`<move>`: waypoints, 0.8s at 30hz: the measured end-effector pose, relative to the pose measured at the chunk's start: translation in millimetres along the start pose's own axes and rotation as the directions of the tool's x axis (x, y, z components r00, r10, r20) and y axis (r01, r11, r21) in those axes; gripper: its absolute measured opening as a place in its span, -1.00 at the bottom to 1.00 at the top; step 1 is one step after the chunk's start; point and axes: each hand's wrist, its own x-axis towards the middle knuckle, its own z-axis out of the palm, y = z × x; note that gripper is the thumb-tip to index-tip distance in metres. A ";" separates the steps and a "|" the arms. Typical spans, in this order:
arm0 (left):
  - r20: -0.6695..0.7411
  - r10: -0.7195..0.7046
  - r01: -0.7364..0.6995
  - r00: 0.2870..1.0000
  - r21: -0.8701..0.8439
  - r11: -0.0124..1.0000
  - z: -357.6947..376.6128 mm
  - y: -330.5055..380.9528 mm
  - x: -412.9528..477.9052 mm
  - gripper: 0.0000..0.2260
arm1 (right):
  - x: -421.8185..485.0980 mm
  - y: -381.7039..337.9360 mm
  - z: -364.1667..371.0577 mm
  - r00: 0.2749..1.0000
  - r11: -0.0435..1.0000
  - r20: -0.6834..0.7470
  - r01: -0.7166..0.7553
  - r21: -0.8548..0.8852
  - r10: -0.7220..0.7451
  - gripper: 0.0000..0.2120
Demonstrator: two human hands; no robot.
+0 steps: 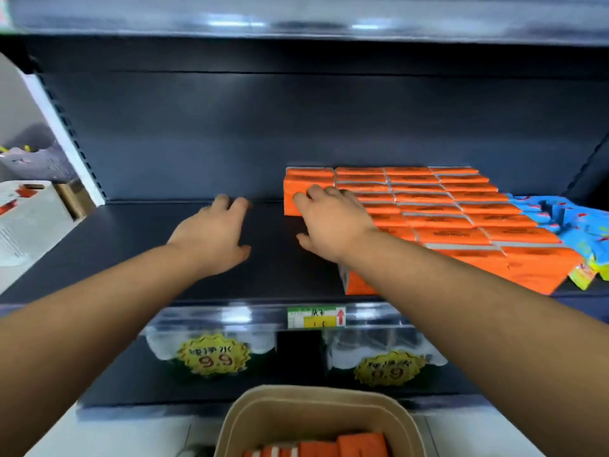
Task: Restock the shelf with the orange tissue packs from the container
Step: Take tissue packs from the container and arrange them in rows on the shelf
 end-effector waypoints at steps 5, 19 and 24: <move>0.049 0.040 -0.039 0.998 -0.028 0.999 13.3 15.2 -84.4 -0.37 | -66.2 -36.1 -1.5 1.000 0.999 0.002 0.029 0.038 -0.029 -0.47; 0.314 -0.040 0.065 0.949 -0.069 0.995 111.4 52.6 -207.3 -0.47 | -199.9 -92.5 74.9 0.965 0.988 0.260 -0.010 0.153 -0.031 -0.47; 0.401 -0.049 0.097 0.915 -0.101 0.990 161.3 67.5 -223.0 -0.46 | -225.4 -92.6 111.2 0.941 0.984 0.339 -0.065 0.165 0.005 -0.50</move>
